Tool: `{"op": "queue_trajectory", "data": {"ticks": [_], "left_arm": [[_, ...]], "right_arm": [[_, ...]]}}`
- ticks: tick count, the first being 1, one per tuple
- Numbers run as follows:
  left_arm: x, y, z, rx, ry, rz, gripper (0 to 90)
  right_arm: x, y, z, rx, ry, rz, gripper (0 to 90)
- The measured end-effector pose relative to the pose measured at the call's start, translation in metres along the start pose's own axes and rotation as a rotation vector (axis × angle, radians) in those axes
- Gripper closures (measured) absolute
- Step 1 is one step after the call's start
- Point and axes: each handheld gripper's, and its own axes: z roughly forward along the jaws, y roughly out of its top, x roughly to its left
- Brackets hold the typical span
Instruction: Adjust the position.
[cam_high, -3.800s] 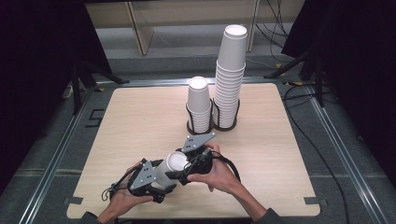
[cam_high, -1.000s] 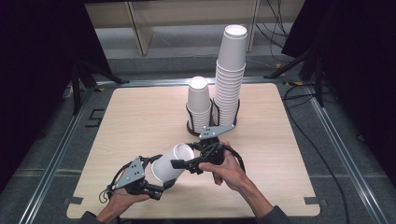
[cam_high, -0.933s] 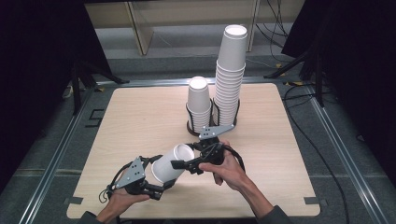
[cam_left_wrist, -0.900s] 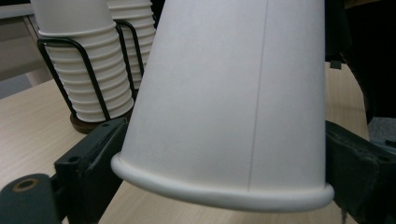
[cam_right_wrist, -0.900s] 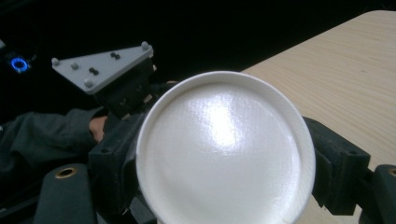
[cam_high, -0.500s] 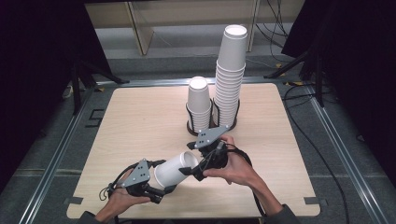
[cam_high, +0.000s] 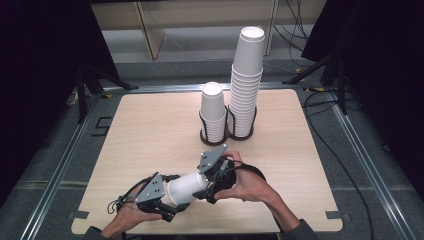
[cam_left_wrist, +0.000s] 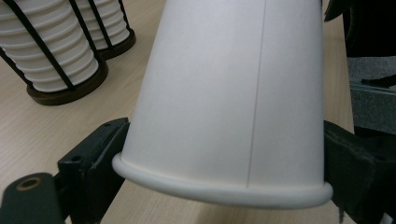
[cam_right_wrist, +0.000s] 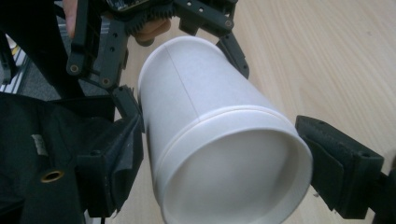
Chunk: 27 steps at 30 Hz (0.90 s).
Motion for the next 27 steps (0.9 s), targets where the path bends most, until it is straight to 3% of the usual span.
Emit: {"op": "queue_trajectory", "data": {"ticks": [2, 7, 11, 14, 16, 17, 22, 23, 27], "left_arm": [[-0.001, 0.000, 0.000, -0.005, -0.007, 0.005, 10.4], [-0.002, 0.000, 0.001, -0.003, -0.016, 0.024, 10.3], [-0.002, 0.000, 0.000, 0.001, -0.020, 0.039, 10.0], [-0.002, -0.001, 0.001, -0.012, -0.024, 0.033, 9.4], [-0.002, -0.001, 0.001, -0.026, -0.024, 0.036, 9.1], [-0.002, -0.001, 0.000, -0.021, -0.021, 0.040, 8.7], [-0.001, -0.001, 0.000, -0.056, -0.019, 0.018, 6.0], [-0.001, -0.001, 0.001, -0.087, -0.027, -0.002, 5.6], [0.000, 0.000, -0.003, -0.126, -0.025, -0.016, 5.1]], "right_arm": [[0.001, -0.001, 0.003, 0.011, 0.026, 0.021, 18.9], [0.000, -0.003, 0.008, 0.010, 0.071, 0.020, 20.3], [-0.002, -0.006, 0.009, 0.002, 0.101, 0.057, 21.4], [-0.004, -0.007, 0.009, -0.016, 0.115, 0.042, 22.2], [-0.003, -0.007, 0.008, -0.013, 0.120, 0.058, 22.9], [-0.004, -0.007, 0.008, -0.027, 0.121, 0.035, 23.1], [-0.003, -0.005, 0.004, -0.045, 0.113, 0.019, 23.5], [-0.002, -0.005, 0.003, -0.043, 0.115, 0.022, 23.6], [-0.004, -0.006, -0.003, -0.066, 0.120, 0.041, 23.7]]}}
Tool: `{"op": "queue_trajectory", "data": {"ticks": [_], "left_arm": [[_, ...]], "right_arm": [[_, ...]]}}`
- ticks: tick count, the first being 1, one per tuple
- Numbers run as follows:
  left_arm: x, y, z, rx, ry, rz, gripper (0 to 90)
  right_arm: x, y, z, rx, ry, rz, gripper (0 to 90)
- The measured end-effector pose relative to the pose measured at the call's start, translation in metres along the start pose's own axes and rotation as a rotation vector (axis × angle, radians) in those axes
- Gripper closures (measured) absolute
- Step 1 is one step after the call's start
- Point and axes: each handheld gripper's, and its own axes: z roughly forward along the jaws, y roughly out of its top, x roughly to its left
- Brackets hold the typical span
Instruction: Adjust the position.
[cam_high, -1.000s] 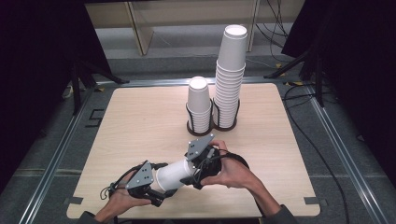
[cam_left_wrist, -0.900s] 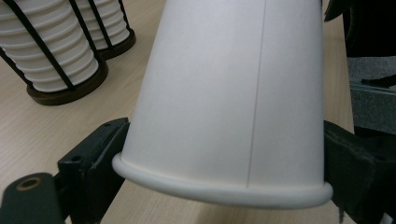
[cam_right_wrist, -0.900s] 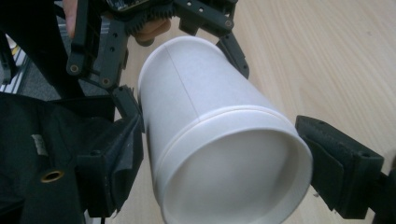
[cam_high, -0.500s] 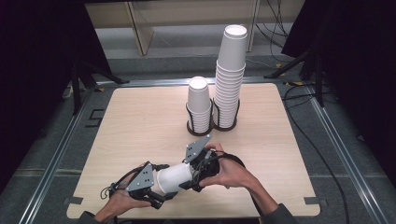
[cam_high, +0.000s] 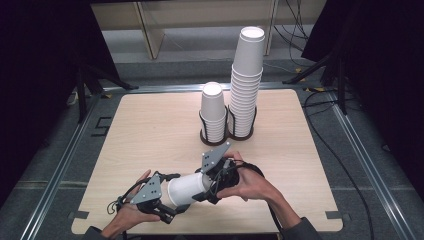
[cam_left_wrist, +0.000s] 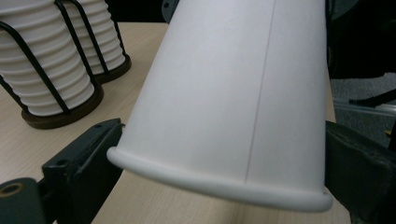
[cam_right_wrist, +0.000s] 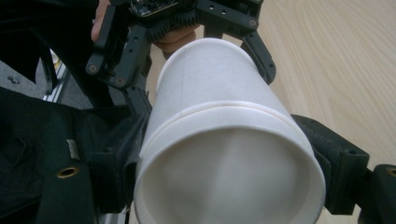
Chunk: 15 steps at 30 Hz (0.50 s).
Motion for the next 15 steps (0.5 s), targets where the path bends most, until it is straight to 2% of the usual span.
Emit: {"op": "queue_trajectory", "data": {"ticks": [1, 3, 5, 6, 8, 9, 10, 12, 15], "left_arm": [[0.000, 0.000, 0.000, -0.024, 0.005, -0.011, 5.3], [0.002, 0.000, -0.003, -0.027, 0.012, -0.019, 5.9], [0.004, 0.001, -0.005, -0.051, 0.018, -0.041, 7.9], [0.005, 0.001, -0.006, -0.071, 0.015, -0.059, 9.7], [0.007, 0.003, -0.006, -0.101, 0.017, -0.094, 14.6], [0.007, 0.003, -0.005, -0.123, 0.014, -0.109, 14.5], [0.008, 0.003, -0.005, -0.122, 0.018, -0.120, 14.7], [0.009, 0.003, -0.008, -0.109, 0.026, -0.115, 14.6], [0.009, 0.004, -0.009, -0.140, 0.035, -0.145, 14.6]], "right_arm": [[-0.001, 0.000, -0.001, -0.007, 0.005, 0.001, 23.7], [-0.002, -0.002, -0.006, -0.020, -0.003, 0.007, 23.7], [-0.004, -0.004, -0.012, -0.028, -0.012, 0.020, 23.7], [-0.005, -0.005, -0.015, -0.034, -0.022, 0.039, 23.7], [-0.010, -0.007, -0.022, -0.068, -0.030, 0.035, 23.8], [-0.011, -0.008, -0.024, -0.078, -0.028, 0.060, 23.8], [-0.014, -0.009, -0.028, -0.096, -0.030, 0.056, 23.8], [-0.018, -0.012, -0.034, -0.131, -0.039, 0.069, 23.8], [-0.022, -0.015, -0.039, -0.173, -0.031, 0.096, 23.7]]}}
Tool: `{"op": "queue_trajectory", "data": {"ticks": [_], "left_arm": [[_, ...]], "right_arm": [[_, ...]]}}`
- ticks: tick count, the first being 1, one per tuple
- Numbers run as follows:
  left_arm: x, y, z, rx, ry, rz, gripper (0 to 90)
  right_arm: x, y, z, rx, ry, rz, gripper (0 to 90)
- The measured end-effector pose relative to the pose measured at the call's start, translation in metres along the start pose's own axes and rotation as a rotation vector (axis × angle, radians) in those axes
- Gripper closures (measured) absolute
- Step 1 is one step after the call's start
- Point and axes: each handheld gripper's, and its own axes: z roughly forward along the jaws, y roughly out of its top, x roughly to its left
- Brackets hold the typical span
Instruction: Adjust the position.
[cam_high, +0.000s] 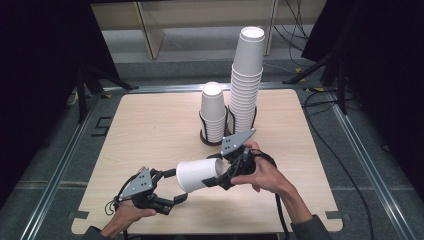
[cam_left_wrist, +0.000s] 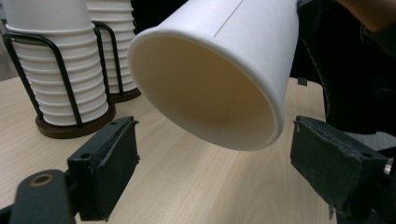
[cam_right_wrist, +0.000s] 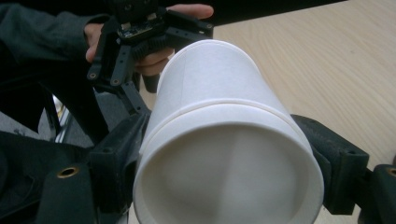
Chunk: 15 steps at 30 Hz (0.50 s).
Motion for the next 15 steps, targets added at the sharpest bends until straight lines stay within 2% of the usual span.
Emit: {"op": "queue_trajectory", "data": {"ticks": [2, 3, 6, 7, 8, 9, 11, 13, 14, 15], "left_arm": [[0.001, 0.000, 0.000, -0.005, 0.007, -0.010, 14.6], [0.002, 0.000, 0.000, -0.003, 0.013, -0.009, 14.6], [0.002, 0.000, 0.001, -0.003, 0.019, -0.036, 14.5], [0.002, 0.000, 0.001, -0.008, 0.012, -0.035, 14.0], [0.002, 0.000, 0.001, -0.007, 0.007, -0.031, 14.1], [0.001, 0.000, 0.001, -0.010, 0.002, -0.031, 14.2], [0.001, 0.000, 0.001, -0.011, -0.006, -0.025, 13.7], [0.000, 0.000, 0.002, -0.014, -0.012, -0.021, 13.0], [-0.001, 0.001, 0.001, -0.009, -0.011, -0.017, 12.1], [-0.001, 0.001, 0.002, -0.010, -0.009, -0.017, 10.6]], "right_arm": [[-0.001, -0.001, -0.003, -0.019, 0.004, 0.024, 23.7], [-0.003, -0.002, -0.003, -0.029, 0.011, 0.009, 23.7], [-0.002, -0.002, -0.003, -0.041, 0.033, 0.019, 23.7], [-0.002, -0.001, -0.003, -0.041, 0.025, 0.005, 23.7], [-0.001, -0.001, -0.002, -0.041, 0.032, 0.028, 23.7], [-0.002, -0.001, 0.000, -0.045, 0.040, -0.003, 23.7], [0.001, 0.000, 0.002, -0.035, 0.051, 0.027, 23.7], [0.002, 0.000, 0.005, -0.034, 0.060, 0.023, 23.7], [0.001, 0.001, 0.007, -0.040, 0.064, -0.004, 23.7], [0.003, 0.000, 0.007, -0.026, 0.068, 0.026, 23.7]]}}
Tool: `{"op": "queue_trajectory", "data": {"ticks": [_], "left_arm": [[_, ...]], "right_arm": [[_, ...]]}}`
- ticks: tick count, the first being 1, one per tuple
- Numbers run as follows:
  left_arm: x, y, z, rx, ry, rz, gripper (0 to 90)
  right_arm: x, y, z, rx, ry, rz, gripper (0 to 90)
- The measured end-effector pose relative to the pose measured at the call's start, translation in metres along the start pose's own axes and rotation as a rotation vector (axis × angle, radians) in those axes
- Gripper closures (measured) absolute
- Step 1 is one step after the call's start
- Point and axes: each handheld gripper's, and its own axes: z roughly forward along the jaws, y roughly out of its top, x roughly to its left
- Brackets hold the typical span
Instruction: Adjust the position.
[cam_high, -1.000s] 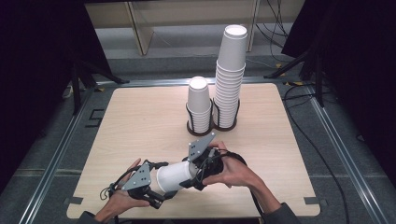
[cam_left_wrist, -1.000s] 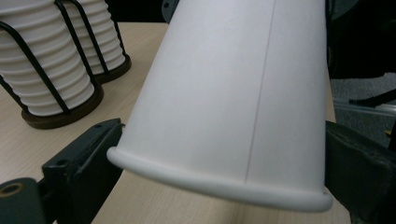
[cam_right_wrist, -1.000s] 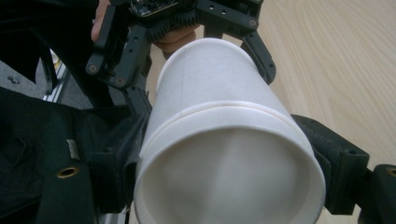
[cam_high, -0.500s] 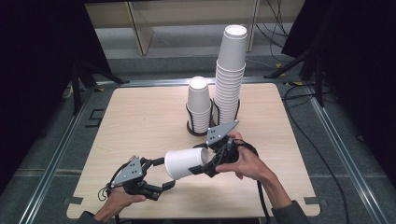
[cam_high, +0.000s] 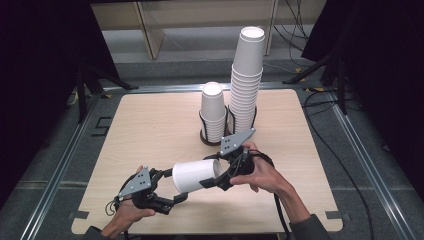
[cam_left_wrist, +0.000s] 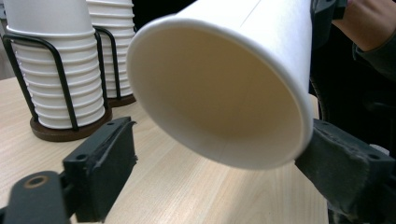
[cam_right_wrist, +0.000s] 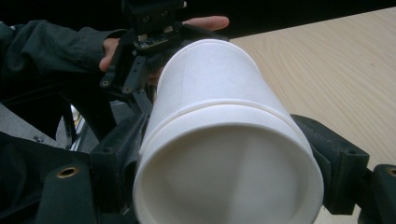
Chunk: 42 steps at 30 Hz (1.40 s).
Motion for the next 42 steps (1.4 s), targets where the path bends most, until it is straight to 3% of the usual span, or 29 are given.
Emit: {"op": "queue_trajectory", "data": {"ticks": [1, 4, 9, 10, 15, 17, 18, 24, 39, 41, 42], "left_arm": [[0.000, 0.000, 0.001, -0.006, 0.004, 0.000, 8.6], [0.001, 0.000, 0.001, 0.009, 0.022, 0.001, 0.0], [-0.001, -0.001, 0.003, -0.024, 0.008, 0.050, 0.0], [-0.002, -0.001, 0.002, -0.004, 0.019, 0.060, 0.0], [-0.004, -0.001, 0.003, -0.012, 0.013, 0.058, 0.0], [-0.005, -0.002, 0.004, -0.034, 0.000, 0.072, 0.0], [-0.005, -0.001, 0.002, -0.016, 0.005, 0.083, 0.0], [-0.007, 0.000, 0.001, -0.046, -0.005, 0.092, 0.0], [-0.004, 0.003, -0.002, -0.017, -0.045, 0.100, 7.8], [-0.004, 0.004, -0.003, -0.002, -0.046, 0.107, 8.9], [-0.005, 0.004, -0.003, 0.004, -0.046, 0.112, 9.7]], "right_arm": [[-0.001, 0.000, 0.002, -0.012, 0.006, -0.028, 23.7], [-0.001, 0.000, 0.006, -0.012, 0.013, -0.038, 23.8], [0.000, -0.001, 0.011, -0.008, 0.035, -0.038, 23.8], [0.000, 0.000, 0.012, -0.006, 0.034, -0.044, 23.8], [0.001, 0.001, 0.015, -0.012, 0.045, -0.045, 23.8], [0.002, 0.001, 0.017, -0.016, 0.061, -0.048, 23.8], [0.002, 0.001, 0.018, -0.017, 0.061, -0.050, 23.8], [0.002, -0.001, 0.021, -0.013, 0.083, -0.047, 23.7], [-0.007, -0.009, 0.022, -0.037, 0.116, -0.028, 23.7], [-0.006, -0.010, 0.021, -0.025, 0.121, -0.001, 23.1], [-0.007, -0.010, 0.022, -0.028, 0.121, -0.014, 22.5]]}}
